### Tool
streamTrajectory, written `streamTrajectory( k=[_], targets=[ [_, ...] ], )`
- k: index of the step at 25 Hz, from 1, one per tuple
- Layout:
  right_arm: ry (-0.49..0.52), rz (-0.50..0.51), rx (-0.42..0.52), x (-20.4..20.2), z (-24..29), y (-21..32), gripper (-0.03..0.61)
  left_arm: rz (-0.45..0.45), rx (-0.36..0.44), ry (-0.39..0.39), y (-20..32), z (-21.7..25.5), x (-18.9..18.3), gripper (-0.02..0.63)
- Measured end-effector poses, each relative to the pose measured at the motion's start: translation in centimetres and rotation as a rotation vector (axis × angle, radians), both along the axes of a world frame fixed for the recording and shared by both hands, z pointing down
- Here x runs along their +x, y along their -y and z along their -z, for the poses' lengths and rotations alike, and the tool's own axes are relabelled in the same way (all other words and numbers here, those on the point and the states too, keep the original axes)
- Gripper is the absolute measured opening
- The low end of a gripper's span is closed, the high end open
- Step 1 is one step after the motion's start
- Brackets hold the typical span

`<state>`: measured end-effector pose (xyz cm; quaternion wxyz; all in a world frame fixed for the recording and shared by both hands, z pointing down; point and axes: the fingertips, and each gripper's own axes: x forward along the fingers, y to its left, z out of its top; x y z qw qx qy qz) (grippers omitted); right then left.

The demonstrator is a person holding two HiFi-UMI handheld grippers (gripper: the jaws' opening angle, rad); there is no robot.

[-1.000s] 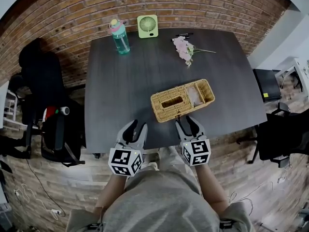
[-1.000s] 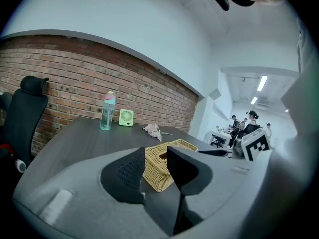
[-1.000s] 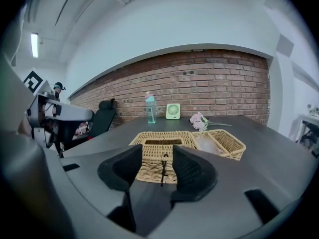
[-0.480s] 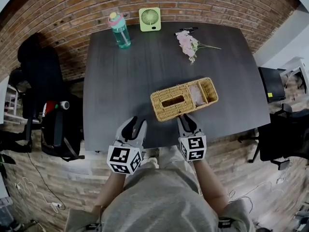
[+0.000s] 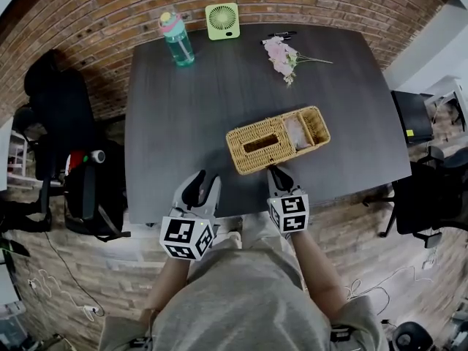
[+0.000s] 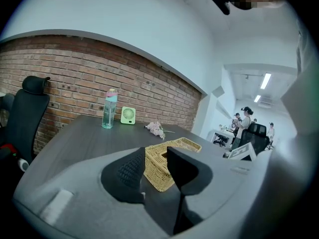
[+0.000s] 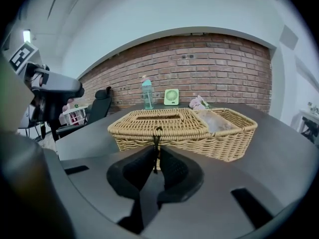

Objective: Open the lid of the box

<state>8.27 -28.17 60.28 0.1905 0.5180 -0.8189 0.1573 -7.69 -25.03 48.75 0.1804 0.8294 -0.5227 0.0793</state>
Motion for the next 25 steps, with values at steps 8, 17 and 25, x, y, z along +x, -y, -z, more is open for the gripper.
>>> streamTrajectory(
  k=[8,17,25],
  targets=[
    [-0.006,-0.018,0.008,0.0,0.4,-0.6,0.018,0.006,0.006,-0.004,-0.9,0.2,-0.6,0.133],
    [-0.001,-0.025,0.043,0.3,3.1,-0.6,0.016,0.009,0.026,-0.019,-1.4,0.8,-0.9,0.133],
    [-0.020,-0.021,0.075,0.3,4.8,-0.5,0.015,0.007,0.042,-0.031,-2.0,1.5,-0.9,0.133]
  ],
)
